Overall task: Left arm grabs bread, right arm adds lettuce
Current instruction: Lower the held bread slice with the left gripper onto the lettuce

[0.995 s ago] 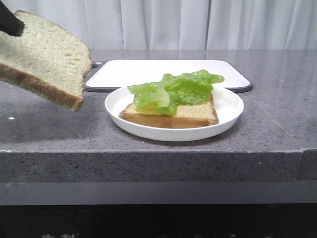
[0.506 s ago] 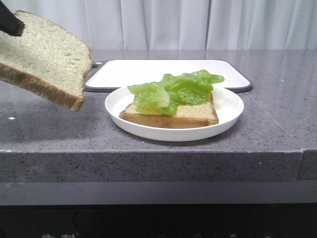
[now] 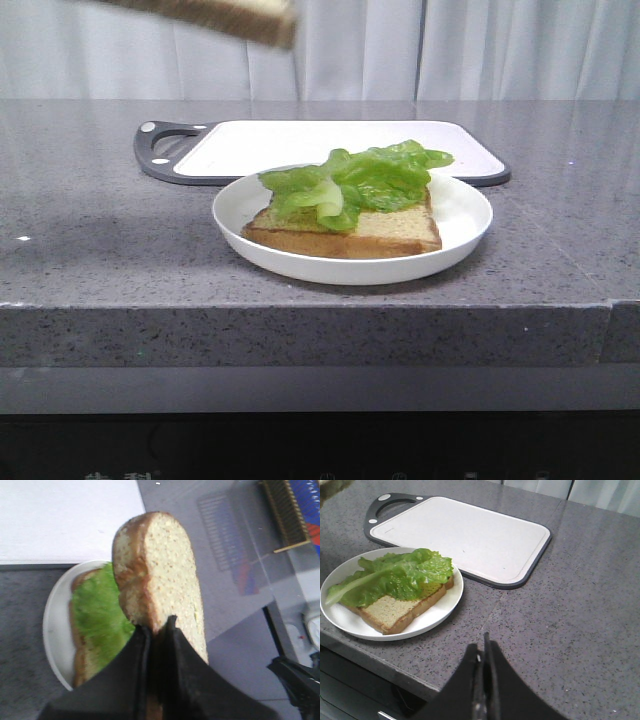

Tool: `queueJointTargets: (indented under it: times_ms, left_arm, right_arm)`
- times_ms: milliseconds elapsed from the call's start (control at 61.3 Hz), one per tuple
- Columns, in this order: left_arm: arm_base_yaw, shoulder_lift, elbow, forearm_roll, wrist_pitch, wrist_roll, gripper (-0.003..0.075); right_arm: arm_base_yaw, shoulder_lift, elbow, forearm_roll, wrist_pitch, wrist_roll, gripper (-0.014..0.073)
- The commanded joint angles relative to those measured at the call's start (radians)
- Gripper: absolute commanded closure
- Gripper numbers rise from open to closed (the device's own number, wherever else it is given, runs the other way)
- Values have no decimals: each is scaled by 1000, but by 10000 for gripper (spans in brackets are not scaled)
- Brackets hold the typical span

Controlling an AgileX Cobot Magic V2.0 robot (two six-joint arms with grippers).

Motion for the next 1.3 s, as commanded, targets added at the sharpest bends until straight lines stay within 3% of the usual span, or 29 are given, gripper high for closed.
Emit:
queueJointTargets:
  times_ms: [0,326,816,1109,1289]
  left_arm:
    - [-40,40,-86,-105,31,12,739]
    - [-173,267,-195,-141,46,12,739]
    - [-185,416,-196,-141,41,43,728]
    - [-185,416,-196,-41,47,43,468]
    - [-183,416,-196,-23,47,43,389]
  right_arm:
    - [-6,6,-24,-2,-76,-3,644]
    - [-6,6,-24,-2,-73,-3,644]
    - [-6,6,-24,-2,-73,-3,644]
    - [-6,6,-24,-2,-73,-3,644]
    - [-6,6,-24,-2,-73,-3,644]
